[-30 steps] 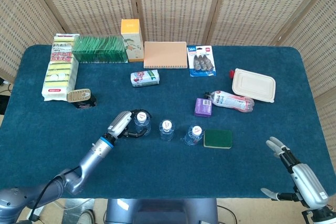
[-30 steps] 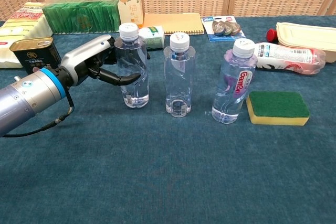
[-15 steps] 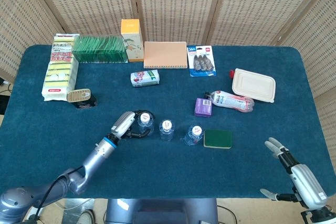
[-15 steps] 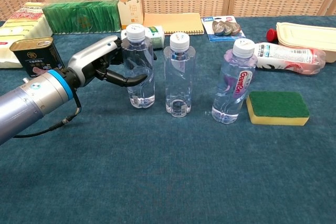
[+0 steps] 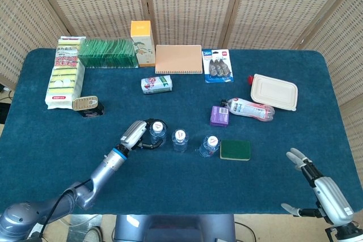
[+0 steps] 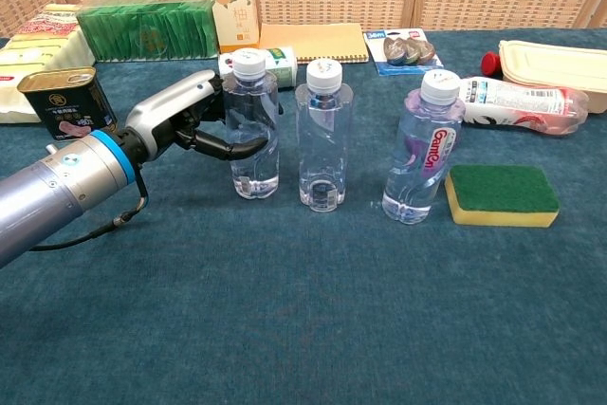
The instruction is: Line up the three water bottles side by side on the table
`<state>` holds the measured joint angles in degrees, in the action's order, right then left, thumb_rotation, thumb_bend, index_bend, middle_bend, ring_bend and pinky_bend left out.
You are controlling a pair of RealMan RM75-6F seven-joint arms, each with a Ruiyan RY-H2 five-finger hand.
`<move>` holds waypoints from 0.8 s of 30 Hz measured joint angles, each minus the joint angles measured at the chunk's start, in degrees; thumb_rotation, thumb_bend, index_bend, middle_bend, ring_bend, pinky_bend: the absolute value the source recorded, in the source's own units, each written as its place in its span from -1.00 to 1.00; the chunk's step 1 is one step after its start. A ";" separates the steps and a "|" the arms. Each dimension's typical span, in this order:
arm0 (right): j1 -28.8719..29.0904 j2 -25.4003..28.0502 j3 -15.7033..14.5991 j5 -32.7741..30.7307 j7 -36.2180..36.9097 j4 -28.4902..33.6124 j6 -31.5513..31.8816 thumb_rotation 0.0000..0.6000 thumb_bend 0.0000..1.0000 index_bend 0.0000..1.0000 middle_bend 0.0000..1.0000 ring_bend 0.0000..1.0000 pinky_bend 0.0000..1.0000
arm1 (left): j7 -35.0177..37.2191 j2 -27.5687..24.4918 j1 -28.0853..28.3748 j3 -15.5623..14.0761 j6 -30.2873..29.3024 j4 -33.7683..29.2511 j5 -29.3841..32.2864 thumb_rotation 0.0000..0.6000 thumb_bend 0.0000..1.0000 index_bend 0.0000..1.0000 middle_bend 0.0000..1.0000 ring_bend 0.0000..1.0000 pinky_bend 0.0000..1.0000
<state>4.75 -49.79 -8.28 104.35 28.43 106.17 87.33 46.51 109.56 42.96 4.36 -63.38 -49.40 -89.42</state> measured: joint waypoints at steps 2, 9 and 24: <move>-0.06 0.05 0.00 0.02 0.03 0.02 0.14 1.00 -1.00 -0.95 -0.95 -0.85 -0.56 | 0.94 -0.33 0.19 -0.45 0.40 -0.16 -0.31 1.00 -0.37 -0.68 -0.60 -0.73 -0.27; -0.12 0.15 -0.03 0.18 0.14 -0.06 0.32 1.00 -1.00 -0.95 -0.95 -0.85 -0.56 | 1.87 -1.17 0.21 -1.54 0.08 -0.31 -1.10 1.00 -0.50 -1.00 -1.00 -1.00 -0.56; -0.46 0.50 -0.37 1.08 -0.08 0.11 0.96 1.00 -1.00 -0.95 -0.94 -0.85 -0.56 | 0.83 -4.51 -1.67 -2.61 -2.26 -3.20 -1.31 1.00 -0.57 -1.00 -1.00 -1.00 -0.72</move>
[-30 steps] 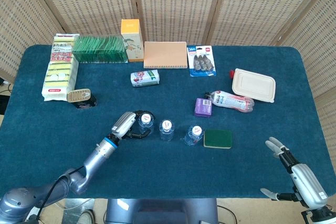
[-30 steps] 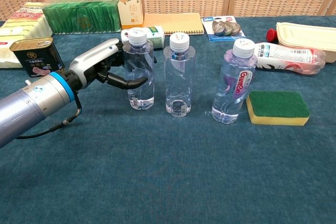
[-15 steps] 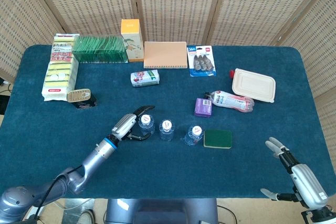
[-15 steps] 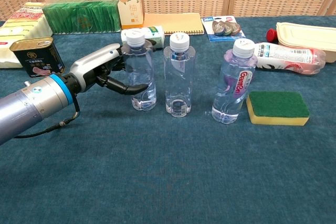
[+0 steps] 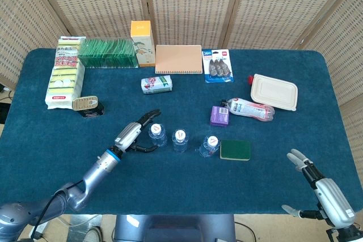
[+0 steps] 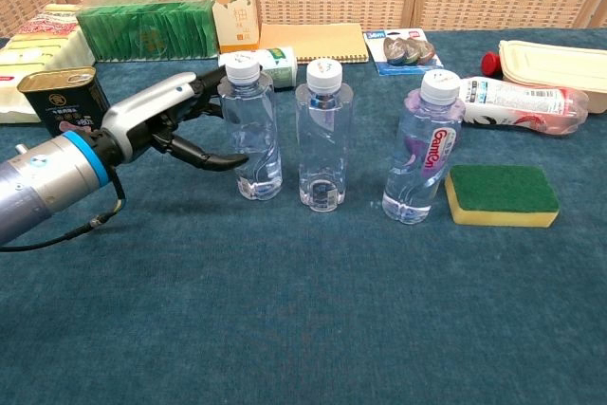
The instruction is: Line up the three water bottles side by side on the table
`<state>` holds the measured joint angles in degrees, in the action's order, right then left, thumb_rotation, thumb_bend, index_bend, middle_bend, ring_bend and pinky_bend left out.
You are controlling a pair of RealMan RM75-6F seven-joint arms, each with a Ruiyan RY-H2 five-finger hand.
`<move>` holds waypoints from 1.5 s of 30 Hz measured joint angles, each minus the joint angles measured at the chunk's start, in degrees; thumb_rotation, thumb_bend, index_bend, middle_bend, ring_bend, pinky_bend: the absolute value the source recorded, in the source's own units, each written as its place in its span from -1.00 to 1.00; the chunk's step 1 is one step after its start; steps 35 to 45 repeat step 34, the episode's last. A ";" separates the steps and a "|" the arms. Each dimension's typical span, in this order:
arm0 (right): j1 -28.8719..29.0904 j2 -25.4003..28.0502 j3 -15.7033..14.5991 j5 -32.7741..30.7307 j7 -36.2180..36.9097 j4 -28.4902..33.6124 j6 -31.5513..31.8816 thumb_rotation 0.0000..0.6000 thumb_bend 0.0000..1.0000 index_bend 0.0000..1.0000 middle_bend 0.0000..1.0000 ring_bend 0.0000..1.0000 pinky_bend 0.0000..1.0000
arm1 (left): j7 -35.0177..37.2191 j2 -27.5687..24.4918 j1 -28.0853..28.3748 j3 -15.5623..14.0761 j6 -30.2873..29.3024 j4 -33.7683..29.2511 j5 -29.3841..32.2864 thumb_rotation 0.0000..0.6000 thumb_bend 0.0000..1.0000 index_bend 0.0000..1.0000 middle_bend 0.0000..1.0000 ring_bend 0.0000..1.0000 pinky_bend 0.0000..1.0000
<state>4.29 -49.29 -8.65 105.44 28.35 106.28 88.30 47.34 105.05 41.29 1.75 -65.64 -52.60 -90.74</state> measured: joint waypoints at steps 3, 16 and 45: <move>0.02 0.08 -0.12 0.10 -0.19 0.08 -0.18 1.00 -1.00 -0.95 -0.94 -0.85 -0.56 | -0.72 -3.29 -0.87 -0.60 -0.77 -3.48 -0.22 1.00 -0.60 -1.00 -1.00 -1.00 -0.80; -0.64 0.12 -0.37 0.51 -3.96 1.05 -0.01 1.00 -1.00 -0.88 -0.96 -0.89 -0.70 | -12.06 -29.95 -8.23 -4.04 -5.89 -23.89 0.62 1.00 -0.58 -1.00 -1.00 -1.00 -0.90; -5.54 -6.82 6.80 -9.90 -31.80 2.21 5.11 1.00 -1.00 -0.71 -1.00 -1.00 -1.00 | -28.23 -47.39 -35.56 -12.08 -28.78 -40.88 2.34 1.00 -0.55 -1.00 -1.00 -1.00 -0.90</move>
